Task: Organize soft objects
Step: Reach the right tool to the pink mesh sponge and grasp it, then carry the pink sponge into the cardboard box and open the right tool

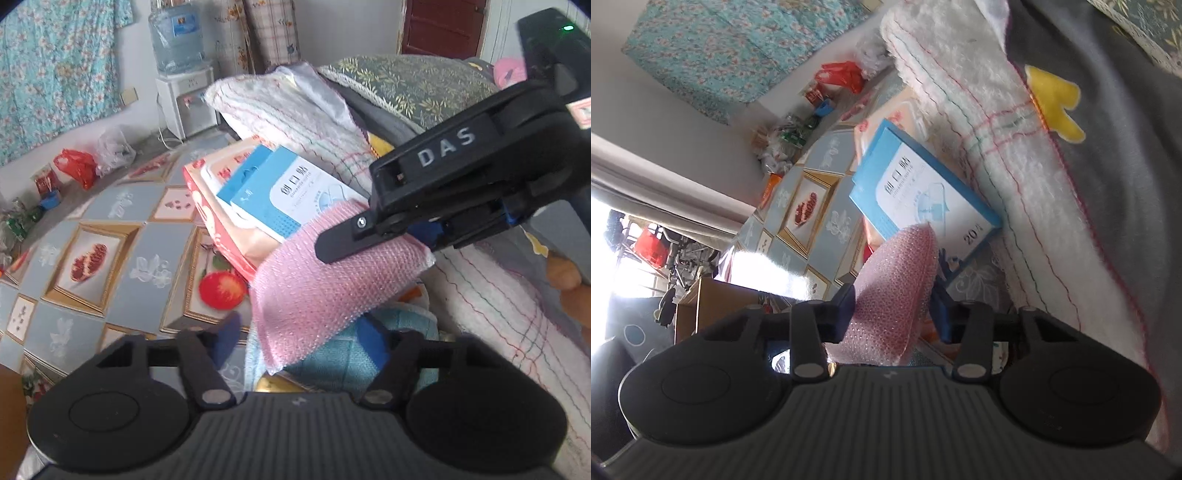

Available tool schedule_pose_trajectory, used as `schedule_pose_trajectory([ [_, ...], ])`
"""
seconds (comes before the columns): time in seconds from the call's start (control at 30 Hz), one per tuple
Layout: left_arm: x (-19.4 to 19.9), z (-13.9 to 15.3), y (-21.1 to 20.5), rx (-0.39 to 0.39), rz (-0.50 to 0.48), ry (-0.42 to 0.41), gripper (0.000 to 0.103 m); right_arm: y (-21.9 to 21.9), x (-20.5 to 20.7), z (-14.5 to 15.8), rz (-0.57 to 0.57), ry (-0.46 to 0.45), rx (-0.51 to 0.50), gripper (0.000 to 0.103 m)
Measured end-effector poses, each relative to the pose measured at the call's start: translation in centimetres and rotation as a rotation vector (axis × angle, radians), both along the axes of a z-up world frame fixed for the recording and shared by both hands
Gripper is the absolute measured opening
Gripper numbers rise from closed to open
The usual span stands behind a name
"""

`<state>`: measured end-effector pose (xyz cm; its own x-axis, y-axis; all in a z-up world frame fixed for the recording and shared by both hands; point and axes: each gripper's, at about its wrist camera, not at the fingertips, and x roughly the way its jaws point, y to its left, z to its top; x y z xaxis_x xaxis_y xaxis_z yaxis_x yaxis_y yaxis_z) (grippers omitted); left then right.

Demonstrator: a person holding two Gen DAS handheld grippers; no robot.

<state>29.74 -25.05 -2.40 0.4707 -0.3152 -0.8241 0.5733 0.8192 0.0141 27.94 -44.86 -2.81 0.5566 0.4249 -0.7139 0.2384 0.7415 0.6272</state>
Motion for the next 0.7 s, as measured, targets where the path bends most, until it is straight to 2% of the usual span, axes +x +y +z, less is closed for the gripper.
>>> schedule_pose_trajectory([
  [0.07, -0.1, 0.0, 0.0, -0.003, 0.003, 0.017, 0.053, 0.5, -0.5, 0.6, 0.006, -0.024, -0.006, 0.034],
  [0.17, -1.0, 1.1, 0.5, -0.018, 0.008, 0.004, 0.052, 1.2, -1.4, 2.4, 0.019, -0.068, -0.016, 0.032],
  [0.37, -4.0, 6.4, 4.0, -0.066, 0.046, -0.055, 0.051, 4.4, -3.1, 8.0, 0.091, -0.19, -0.04, 0.031],
  [0.5, -6.0, 10.1, 8.8, -0.087, 0.109, -0.101, 0.051, 8.7, -3.5, 12.2, 0.188, -0.286, -0.034, 0.03],
  [0.7, -7.7, 13.1, 18.6, -0.101, 0.29, -0.117, 0.051, 19.5, -1.2, 16.5, 0.39, -0.367, -0.031, 0.029],
])
